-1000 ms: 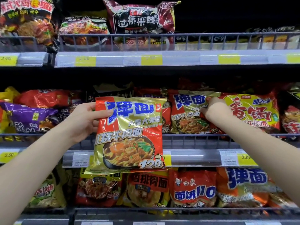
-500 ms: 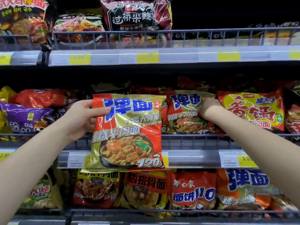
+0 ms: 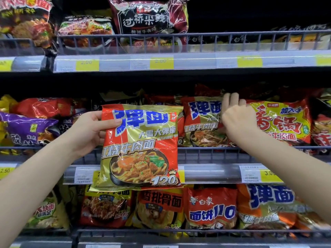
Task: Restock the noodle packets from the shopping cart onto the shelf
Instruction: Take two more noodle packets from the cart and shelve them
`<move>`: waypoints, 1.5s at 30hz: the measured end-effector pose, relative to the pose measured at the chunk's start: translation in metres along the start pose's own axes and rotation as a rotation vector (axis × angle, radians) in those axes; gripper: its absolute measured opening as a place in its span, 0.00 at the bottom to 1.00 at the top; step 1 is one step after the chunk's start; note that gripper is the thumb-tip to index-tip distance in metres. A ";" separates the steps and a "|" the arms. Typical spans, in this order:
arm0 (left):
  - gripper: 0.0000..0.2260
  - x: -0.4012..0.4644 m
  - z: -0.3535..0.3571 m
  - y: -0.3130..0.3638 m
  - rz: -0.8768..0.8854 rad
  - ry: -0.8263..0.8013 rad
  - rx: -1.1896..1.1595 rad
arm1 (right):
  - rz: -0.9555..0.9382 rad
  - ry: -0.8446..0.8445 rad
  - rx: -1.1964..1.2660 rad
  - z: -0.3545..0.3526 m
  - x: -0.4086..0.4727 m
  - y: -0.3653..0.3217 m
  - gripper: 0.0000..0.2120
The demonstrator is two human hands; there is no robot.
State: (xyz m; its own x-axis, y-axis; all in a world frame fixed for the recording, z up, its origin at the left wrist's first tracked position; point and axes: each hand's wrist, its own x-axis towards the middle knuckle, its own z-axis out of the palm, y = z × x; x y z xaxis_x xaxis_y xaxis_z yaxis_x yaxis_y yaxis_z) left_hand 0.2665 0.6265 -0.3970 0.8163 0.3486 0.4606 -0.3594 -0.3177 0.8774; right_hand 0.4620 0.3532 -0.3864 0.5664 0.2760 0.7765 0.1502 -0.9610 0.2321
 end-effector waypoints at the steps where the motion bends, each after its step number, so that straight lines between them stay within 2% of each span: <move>1: 0.44 0.001 -0.001 0.000 0.003 -0.001 -0.012 | -0.054 -0.026 -0.037 0.001 0.000 0.003 0.50; 2: 0.44 0.000 0.000 -0.001 0.004 0.002 -0.015 | -0.110 -0.079 -0.073 0.001 0.001 0.006 0.57; 4: 0.40 0.001 -0.001 -0.002 0.000 -0.002 -0.020 | -0.187 -0.192 -0.096 0.004 0.004 0.010 0.62; 6: 0.35 -0.001 0.000 -0.002 -0.002 -0.011 -0.031 | -0.222 -0.247 -0.059 0.007 0.006 0.011 0.61; 8: 0.35 -0.001 0.001 -0.002 -0.004 -0.015 -0.029 | -0.241 -0.244 -0.064 0.009 0.008 0.008 0.60; 11: 0.24 -0.003 -0.001 -0.003 -0.019 -0.007 -0.043 | -0.242 -0.229 -0.073 0.012 0.010 0.003 0.59; 14: 0.30 -0.005 -0.003 -0.003 -0.025 0.005 -0.040 | -0.219 -0.238 -0.059 0.013 0.012 0.001 0.59; 16: 0.29 -0.007 -0.005 -0.003 -0.033 0.019 -0.046 | -0.207 -0.241 -0.051 0.014 0.012 0.001 0.59; 20: 0.42 -0.009 -0.007 -0.001 -0.030 0.035 -0.036 | -0.204 -0.266 -0.053 0.010 0.007 0.003 0.53; 22: 0.43 -0.009 -0.008 0.000 -0.032 0.031 -0.049 | -0.209 -0.287 -0.022 0.004 0.004 0.000 0.49; 25: 0.42 -0.008 -0.006 0.002 -0.030 0.031 -0.063 | -0.267 -0.250 0.187 -0.011 -0.001 -0.012 0.40; 28: 0.38 -0.008 -0.001 0.004 -0.023 0.025 -0.064 | -0.240 -0.239 0.713 -0.034 -0.010 -0.024 0.32; 30: 0.27 -0.009 0.002 0.006 -0.019 0.037 -0.072 | -0.165 -0.335 1.066 -0.046 -0.016 -0.033 0.36; 32: 0.19 -0.009 0.005 0.008 -0.018 0.052 -0.075 | -0.118 -0.418 1.276 -0.052 -0.018 -0.041 0.47; 34: 0.15 -0.010 0.008 0.010 -0.006 0.058 -0.074 | -0.117 -0.504 1.348 -0.059 -0.022 -0.047 0.54; 37: 0.13 -0.010 0.009 0.012 0.015 0.069 -0.081 | -0.141 -0.606 1.365 -0.063 -0.029 -0.054 0.56; 38: 0.13 -0.010 0.009 0.013 0.021 0.075 -0.084 | -0.144 -0.644 1.402 -0.062 -0.031 -0.055 0.53; 42: 0.14 -0.007 0.010 0.012 0.023 0.083 -0.095 | -0.096 -0.766 1.630 -0.061 -0.032 -0.059 0.25; 45: 0.13 -0.006 0.011 0.012 0.007 0.085 -0.099 | -0.038 -0.780 1.700 -0.060 -0.029 -0.060 0.21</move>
State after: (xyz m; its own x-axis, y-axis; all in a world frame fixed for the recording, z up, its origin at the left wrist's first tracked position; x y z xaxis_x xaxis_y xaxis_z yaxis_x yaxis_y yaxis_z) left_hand 0.2625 0.6106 -0.3905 0.7740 0.4210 0.4730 -0.4117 -0.2329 0.8810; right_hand 0.3876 0.4038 -0.3881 0.6655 0.6984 0.2634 0.4346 -0.0756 -0.8975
